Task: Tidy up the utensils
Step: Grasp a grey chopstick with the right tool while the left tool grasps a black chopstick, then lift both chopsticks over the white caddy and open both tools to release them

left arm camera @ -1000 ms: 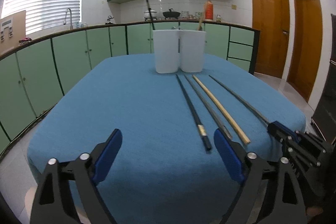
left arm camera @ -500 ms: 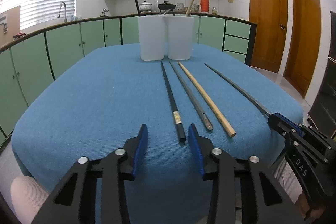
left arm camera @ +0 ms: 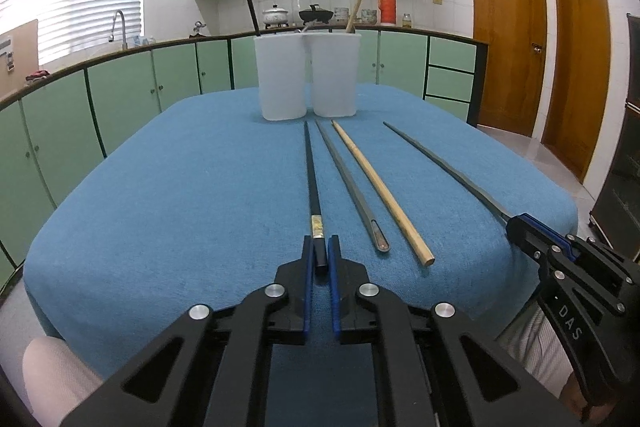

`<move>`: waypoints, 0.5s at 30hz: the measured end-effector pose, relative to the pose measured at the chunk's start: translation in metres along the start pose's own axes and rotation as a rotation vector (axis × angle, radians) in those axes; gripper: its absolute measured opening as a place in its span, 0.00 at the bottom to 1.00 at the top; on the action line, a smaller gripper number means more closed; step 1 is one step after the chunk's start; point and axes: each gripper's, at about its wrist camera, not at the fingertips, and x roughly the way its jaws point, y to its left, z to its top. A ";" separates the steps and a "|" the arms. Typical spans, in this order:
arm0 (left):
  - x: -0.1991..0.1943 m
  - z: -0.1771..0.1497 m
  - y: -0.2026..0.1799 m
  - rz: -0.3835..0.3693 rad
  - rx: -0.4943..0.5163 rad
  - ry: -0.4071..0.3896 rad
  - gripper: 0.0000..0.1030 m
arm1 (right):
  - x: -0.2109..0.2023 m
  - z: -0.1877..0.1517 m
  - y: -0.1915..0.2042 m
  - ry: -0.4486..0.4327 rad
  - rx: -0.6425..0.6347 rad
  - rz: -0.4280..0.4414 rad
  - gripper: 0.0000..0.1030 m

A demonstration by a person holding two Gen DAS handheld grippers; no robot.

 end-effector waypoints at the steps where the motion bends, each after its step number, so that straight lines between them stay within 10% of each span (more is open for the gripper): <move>1: -0.002 0.001 0.000 0.003 0.002 -0.006 0.06 | -0.001 0.001 -0.001 -0.003 -0.001 0.000 0.05; 15: -0.048 0.045 0.014 0.020 0.007 -0.166 0.06 | -0.031 0.060 -0.014 -0.140 -0.024 0.029 0.05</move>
